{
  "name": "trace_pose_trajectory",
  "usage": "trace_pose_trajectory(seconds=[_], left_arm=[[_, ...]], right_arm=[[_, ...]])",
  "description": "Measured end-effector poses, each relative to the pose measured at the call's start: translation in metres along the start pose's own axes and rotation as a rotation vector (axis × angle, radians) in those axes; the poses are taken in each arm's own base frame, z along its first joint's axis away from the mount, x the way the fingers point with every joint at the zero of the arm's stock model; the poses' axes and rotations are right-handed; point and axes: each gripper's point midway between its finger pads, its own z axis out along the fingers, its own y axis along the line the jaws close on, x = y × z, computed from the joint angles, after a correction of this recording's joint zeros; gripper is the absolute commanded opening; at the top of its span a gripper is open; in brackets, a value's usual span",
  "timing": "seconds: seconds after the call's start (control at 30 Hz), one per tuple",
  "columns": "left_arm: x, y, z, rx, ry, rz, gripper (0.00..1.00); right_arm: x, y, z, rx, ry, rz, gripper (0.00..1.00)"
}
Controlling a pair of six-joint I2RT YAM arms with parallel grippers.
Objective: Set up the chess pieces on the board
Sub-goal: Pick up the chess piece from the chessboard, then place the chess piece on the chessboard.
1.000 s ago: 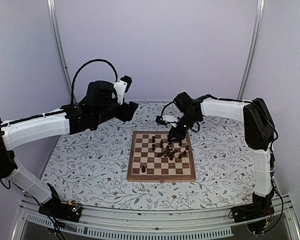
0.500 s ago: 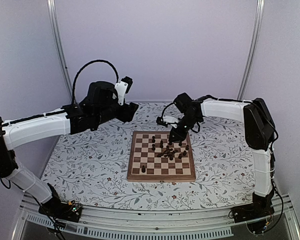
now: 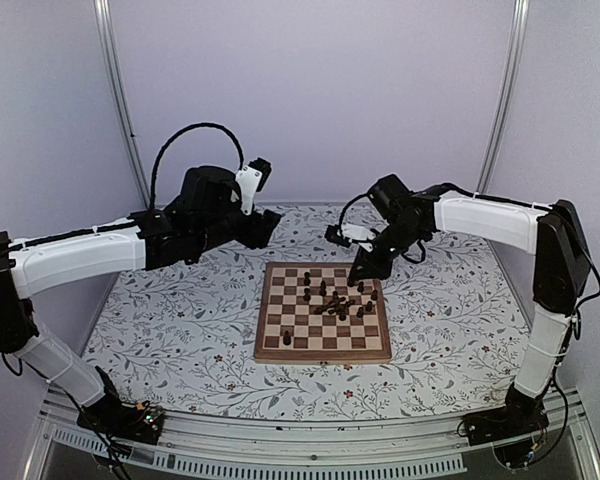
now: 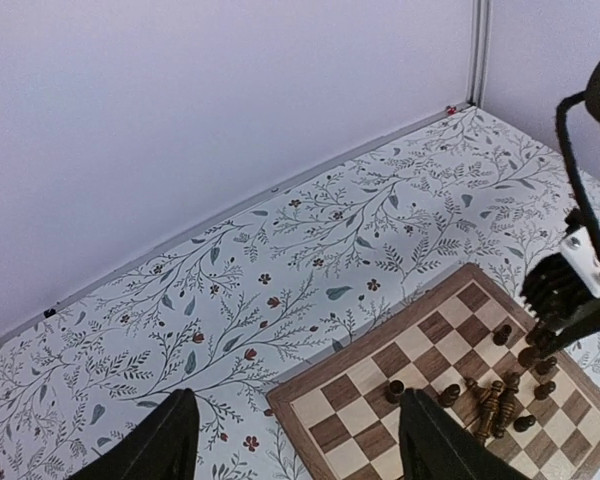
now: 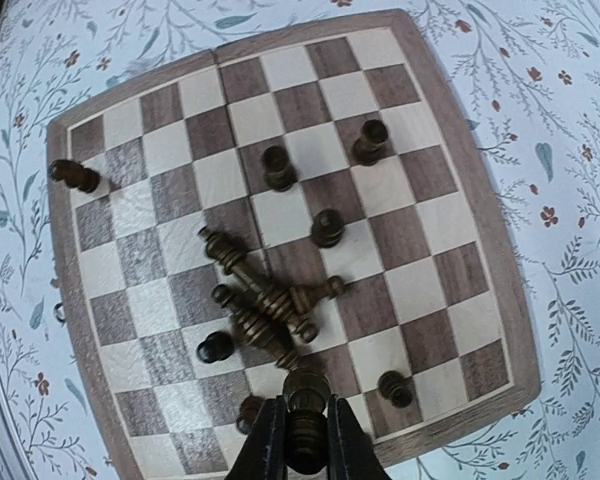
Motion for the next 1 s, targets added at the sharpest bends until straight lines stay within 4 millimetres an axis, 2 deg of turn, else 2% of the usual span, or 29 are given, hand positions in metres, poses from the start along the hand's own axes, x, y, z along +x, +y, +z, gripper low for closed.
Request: trace_pose_trajectory(seconds=[0.1, 0.23, 0.37, 0.83, 1.0], left_arm=[[0.001, 0.000, 0.000, -0.001, 0.002, 0.001, 0.70], [0.003, 0.000, 0.002, -0.003, 0.008, 0.003, 0.70], [0.004, -0.001, 0.003, -0.003, 0.013, 0.005, 0.71], [0.007, -0.001, 0.005, -0.004, 0.020, 0.009, 0.71], [0.007, 0.000, 0.005, -0.010, 0.020, 0.012, 0.71]], right_arm=[[0.012, 0.029, -0.004, -0.046, 0.014, -0.052, 0.06], [0.024, 0.076, 0.002, -0.118, 0.050, -0.160, 0.06], [0.032, 0.105, 0.010, -0.164, 0.080, -0.228, 0.06], [0.048, 0.106, 0.019, -0.158, 0.109, -0.250, 0.06], [0.059, 0.111, 0.024, -0.169, 0.134, -0.259, 0.06]])
